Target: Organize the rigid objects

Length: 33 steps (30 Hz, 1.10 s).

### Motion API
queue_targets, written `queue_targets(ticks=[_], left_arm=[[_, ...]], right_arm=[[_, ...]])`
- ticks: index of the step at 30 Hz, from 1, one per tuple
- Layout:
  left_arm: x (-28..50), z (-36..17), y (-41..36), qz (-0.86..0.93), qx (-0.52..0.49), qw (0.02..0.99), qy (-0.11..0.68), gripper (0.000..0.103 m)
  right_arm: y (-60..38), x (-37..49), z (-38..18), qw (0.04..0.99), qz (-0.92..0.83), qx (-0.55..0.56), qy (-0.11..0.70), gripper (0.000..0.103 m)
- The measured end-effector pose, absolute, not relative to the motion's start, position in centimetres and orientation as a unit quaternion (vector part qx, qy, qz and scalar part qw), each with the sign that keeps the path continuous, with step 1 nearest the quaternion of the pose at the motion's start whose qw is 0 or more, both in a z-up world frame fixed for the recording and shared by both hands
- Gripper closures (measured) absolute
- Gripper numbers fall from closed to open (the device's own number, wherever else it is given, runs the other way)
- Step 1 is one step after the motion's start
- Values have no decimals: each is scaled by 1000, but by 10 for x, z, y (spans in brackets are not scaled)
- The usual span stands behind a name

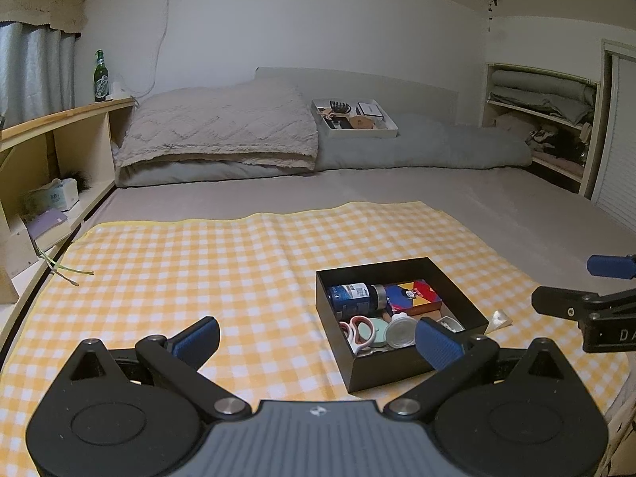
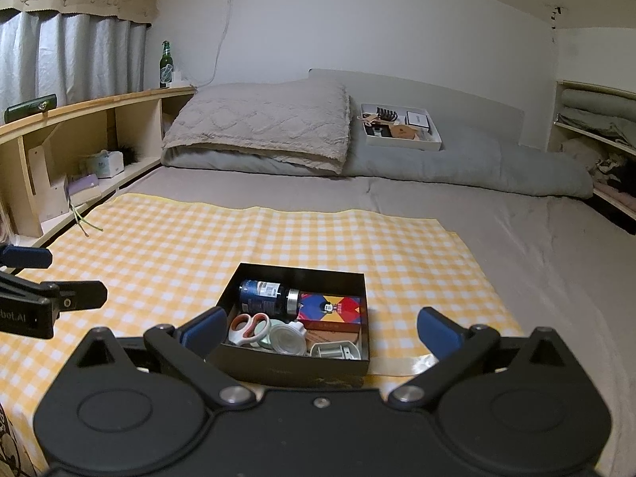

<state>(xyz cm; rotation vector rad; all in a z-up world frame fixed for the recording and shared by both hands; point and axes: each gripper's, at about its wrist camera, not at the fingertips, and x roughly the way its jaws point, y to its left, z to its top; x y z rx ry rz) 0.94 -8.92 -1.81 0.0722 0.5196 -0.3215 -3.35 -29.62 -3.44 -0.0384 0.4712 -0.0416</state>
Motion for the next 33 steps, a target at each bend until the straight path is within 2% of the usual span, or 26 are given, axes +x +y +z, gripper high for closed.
queue_targets(ticks=[33], left_arm=[[8,-17,-89,-150,40,955,253,0]], right_arm=[[-297,-34,-33,972,-21,-22,233,0]])
